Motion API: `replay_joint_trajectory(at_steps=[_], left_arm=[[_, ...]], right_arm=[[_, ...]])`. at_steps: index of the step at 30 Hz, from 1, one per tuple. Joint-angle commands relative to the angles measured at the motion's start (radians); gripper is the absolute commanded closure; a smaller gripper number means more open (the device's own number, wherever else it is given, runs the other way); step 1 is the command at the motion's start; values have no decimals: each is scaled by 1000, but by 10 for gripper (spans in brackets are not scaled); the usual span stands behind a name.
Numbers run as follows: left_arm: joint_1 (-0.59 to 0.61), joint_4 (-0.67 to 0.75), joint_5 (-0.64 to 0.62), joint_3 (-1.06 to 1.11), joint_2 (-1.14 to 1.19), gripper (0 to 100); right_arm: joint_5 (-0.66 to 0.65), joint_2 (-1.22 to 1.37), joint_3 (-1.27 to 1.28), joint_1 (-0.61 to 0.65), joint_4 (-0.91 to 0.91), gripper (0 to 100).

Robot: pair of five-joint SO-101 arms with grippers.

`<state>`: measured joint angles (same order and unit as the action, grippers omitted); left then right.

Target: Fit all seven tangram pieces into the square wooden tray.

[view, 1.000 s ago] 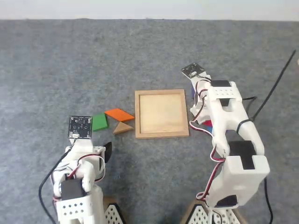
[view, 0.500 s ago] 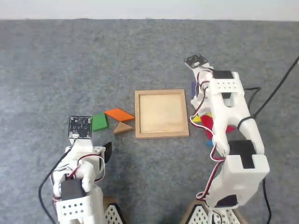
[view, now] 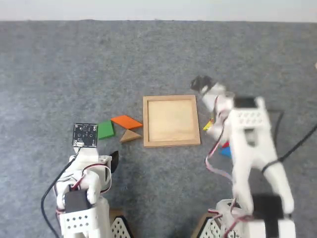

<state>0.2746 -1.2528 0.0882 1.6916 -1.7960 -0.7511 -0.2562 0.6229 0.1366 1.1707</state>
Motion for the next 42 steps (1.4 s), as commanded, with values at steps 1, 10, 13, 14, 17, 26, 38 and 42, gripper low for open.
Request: replay_joint_trajectory(at_steps=[1, 10, 13, 14, 17, 26, 38, 42], left_arm=[[5, -3, 9, -7, -11, 727], [5, -3, 9, -7, -11, 727], [5, -3, 9, -7, -11, 727], [5, -3, 9, -7, -11, 727], [5, -3, 9, -7, -11, 727], [6, -3, 9, -7, -11, 727], [6, -3, 9, -7, -11, 727], [6, -3, 9, -7, -11, 727]], right_arm=[[-28, -67, 153, 24, -150, 604], [-127, 173, 97, -13, -257, 600], [-153, 274, 46, -56, -257, 601], [-153, 297, 15, -67, -232, 601], [-152, 346, -58, -93, -196, 601], [-149, 381, -95, -174, -140, 787], [-84, 375, -98, -179, -157, 946], [-25, 372, -103, -180, -196, 966]])
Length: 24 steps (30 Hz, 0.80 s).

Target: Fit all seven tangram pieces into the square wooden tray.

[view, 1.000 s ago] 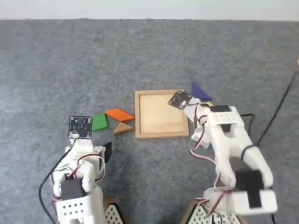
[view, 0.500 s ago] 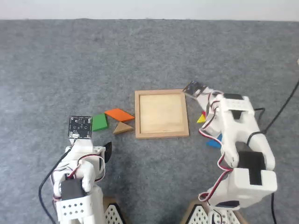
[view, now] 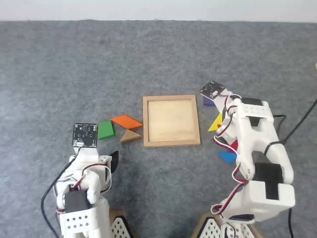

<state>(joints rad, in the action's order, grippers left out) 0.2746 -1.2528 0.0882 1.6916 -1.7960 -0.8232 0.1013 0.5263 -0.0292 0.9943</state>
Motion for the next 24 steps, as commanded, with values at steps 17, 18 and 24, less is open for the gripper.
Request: replay_joint_trajectory(at_steps=[17, 18, 24], left_arm=[[6, -3, 9, -7, -11, 727], [6, -3, 9, -7, -11, 727], [6, -3, 9, -7, -11, 727]], right_arm=[[-239, -328, 152, -111, 216, 732], [-244, -328, 189, -117, 171, 732], [-311, -329, 307, -120, 84, 731]])
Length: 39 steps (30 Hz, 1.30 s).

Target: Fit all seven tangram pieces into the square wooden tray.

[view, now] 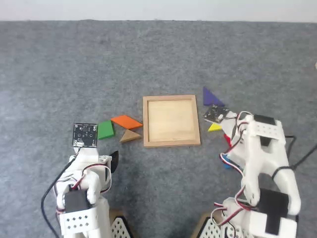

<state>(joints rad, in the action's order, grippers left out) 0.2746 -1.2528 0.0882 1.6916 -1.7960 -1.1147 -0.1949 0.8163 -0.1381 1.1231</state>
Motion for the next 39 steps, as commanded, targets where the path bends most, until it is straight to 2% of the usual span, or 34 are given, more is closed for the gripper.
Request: replay_joint_trajectory(at_steps=[1, 7, 12, 16, 21, 24, 30, 33, 39], left_arm=[[6, -3, 9, -7, -11, 727], [6, -3, 9, -7, -11, 727], [6, -3, 9, -7, -11, 727], [6, -3, 9, -7, -11, 727], [6, -3, 9, -7, -11, 727], [6, -3, 9, -7, -11, 727], [6, -3, 9, -7, -11, 727], [6, -3, 9, -7, -11, 727], [6, -3, 9, -7, -11, 727]], right_arm=[[-11, -31, 17, -13, -73, 731], [-9, 84, 3, -12, -222, 734], [86, 213, -161, -28, -200, 735], [106, 271, -226, -22, -205, 742], [106, 286, -245, -24, -199, 893], [106, 283, -245, -27, -197, 923], [106, 282, -328, -36, -87, 939], [107, 283, -434, -84, -35, 987], [100, 280, -588, -199, 125, 979]])
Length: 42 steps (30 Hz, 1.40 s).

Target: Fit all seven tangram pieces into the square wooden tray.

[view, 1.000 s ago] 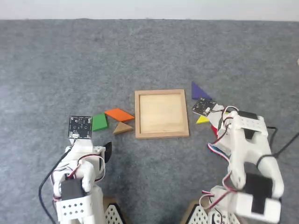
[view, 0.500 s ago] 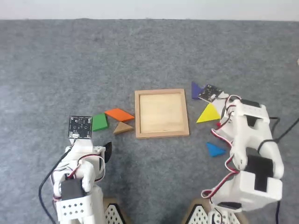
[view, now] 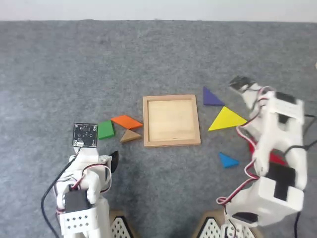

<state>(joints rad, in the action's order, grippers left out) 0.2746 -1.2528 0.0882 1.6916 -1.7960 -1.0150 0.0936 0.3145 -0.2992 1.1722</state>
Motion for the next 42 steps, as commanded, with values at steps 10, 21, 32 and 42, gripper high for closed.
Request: replay_joint_trajectory(at_steps=[10, 21, 32, 42], left_arm=[[6, -3, 9, -7, -11, 727], [6, -3, 9, -7, -11, 727], [6, -3, 9, -7, -11, 727], [6, -3, 9, -7, -11, 727]], right_arm=[[-89, -337, 150, 2, 268, 842], [-77, -509, 394, 4, 157, 742], [-130, -269, 423, -101, -113, 741], [-210, -274, 457, -131, -107, 737]])
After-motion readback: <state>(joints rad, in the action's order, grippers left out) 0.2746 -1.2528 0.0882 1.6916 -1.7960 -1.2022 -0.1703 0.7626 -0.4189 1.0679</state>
